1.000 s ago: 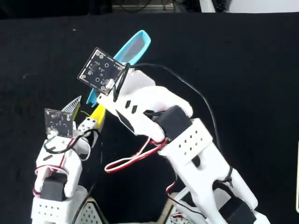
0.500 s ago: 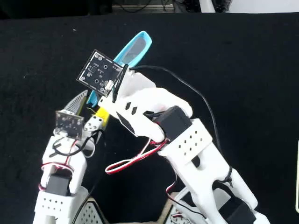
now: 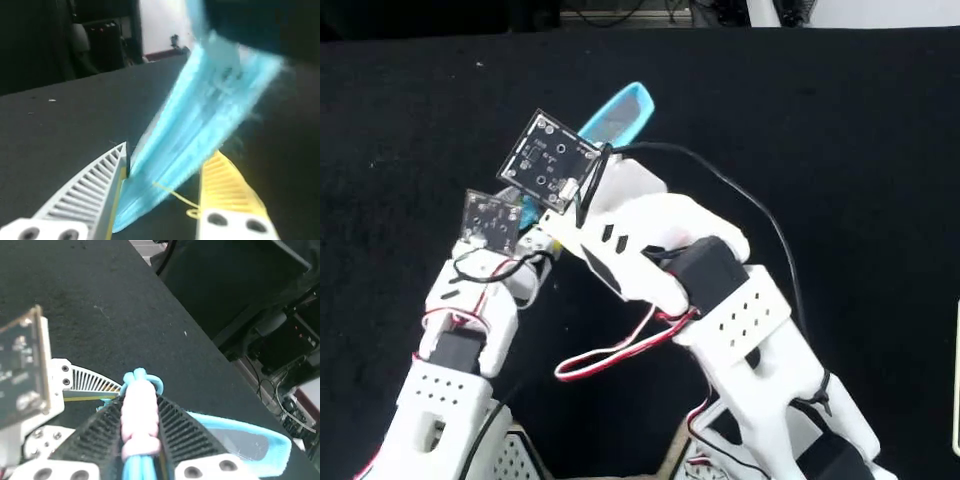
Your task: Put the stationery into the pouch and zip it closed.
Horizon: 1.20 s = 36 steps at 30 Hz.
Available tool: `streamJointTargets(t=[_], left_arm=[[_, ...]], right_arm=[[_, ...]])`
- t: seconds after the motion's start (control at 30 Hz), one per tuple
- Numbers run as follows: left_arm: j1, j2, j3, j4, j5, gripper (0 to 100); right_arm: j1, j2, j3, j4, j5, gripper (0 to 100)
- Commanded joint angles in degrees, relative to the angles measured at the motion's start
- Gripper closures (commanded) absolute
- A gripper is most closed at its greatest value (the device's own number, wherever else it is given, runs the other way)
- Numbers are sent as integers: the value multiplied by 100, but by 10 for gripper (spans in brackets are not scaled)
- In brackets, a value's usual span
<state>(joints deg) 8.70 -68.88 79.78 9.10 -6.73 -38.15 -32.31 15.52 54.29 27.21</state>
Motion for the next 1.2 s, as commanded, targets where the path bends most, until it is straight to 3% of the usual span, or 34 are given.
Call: streamJointTargets(t=[0.0,0.23,0.4,0.6,0.73,0.8,0.9,1.17], left_arm=[[242,167,-479,-141,158,779],[251,167,-347,-123,-79,978],[295,-484,-110,211,211,970],[242,-2479,-286,2444,132,970],[233,-3657,-576,3956,-607,970],[198,-3560,-787,4422,-879,970],[48,-3279,-980,4738,-932,970],[75,-3262,-1420,4677,-897,934]], right_arm=[[141,-277,-48,9,44,988],[659,-277,-22,18,9,988],[949,-277,-4,18,9,988],[1081,-277,163,-9,9,988],[1081,-277,207,9,0,988],[1081,-277,207,26,-9,988],[1073,-277,207,273,-255,988],[1037,-813,453,747,-440,988]])
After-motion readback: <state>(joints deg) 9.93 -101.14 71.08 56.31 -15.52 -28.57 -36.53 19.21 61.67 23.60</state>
